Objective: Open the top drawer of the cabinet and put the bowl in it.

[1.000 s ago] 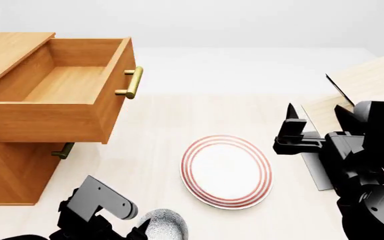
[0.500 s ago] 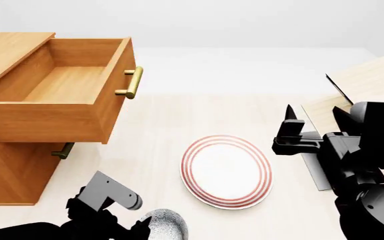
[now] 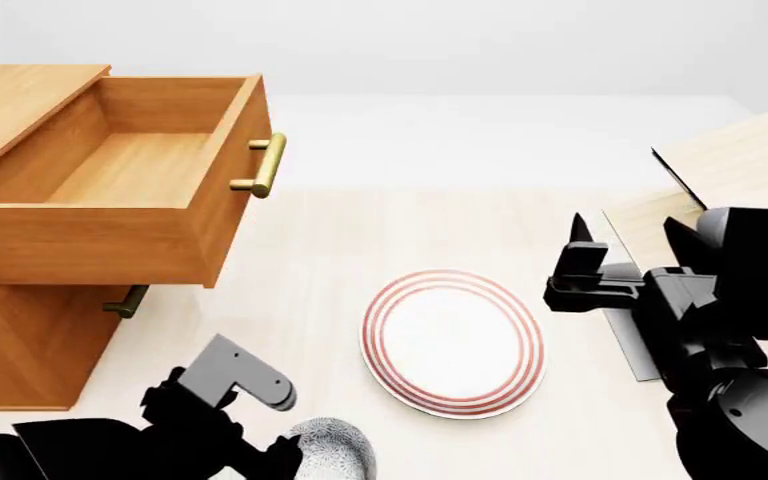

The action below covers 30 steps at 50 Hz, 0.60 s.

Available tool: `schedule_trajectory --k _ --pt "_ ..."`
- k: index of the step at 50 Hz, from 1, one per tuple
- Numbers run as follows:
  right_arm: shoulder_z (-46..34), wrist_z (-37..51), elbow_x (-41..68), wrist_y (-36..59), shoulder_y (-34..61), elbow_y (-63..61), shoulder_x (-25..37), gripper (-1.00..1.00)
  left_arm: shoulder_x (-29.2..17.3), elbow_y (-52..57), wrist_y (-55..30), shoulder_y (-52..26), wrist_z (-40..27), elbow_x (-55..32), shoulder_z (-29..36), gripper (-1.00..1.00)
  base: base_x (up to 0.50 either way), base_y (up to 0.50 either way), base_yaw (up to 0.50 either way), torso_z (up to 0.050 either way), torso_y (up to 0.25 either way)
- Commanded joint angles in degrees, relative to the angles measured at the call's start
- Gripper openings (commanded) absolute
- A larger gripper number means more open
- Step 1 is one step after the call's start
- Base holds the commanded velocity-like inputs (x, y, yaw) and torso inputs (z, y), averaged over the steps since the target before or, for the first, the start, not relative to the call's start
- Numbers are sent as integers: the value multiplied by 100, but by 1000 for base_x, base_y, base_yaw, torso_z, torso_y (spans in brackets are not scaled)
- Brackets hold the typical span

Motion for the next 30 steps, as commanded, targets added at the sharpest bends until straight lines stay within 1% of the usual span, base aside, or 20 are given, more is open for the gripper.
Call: schedule_trajectory --k 1,30 --pt "-23 -56 -63 -69 -47 49 -6 100 42 -178 -203 -302 26 76 294 100 0 0 0 0 0" --pt "-4 -83 -24 -146 -119 82 10 100 235 -667 67 -429 261 361 847 100 0 0 0 0 0"
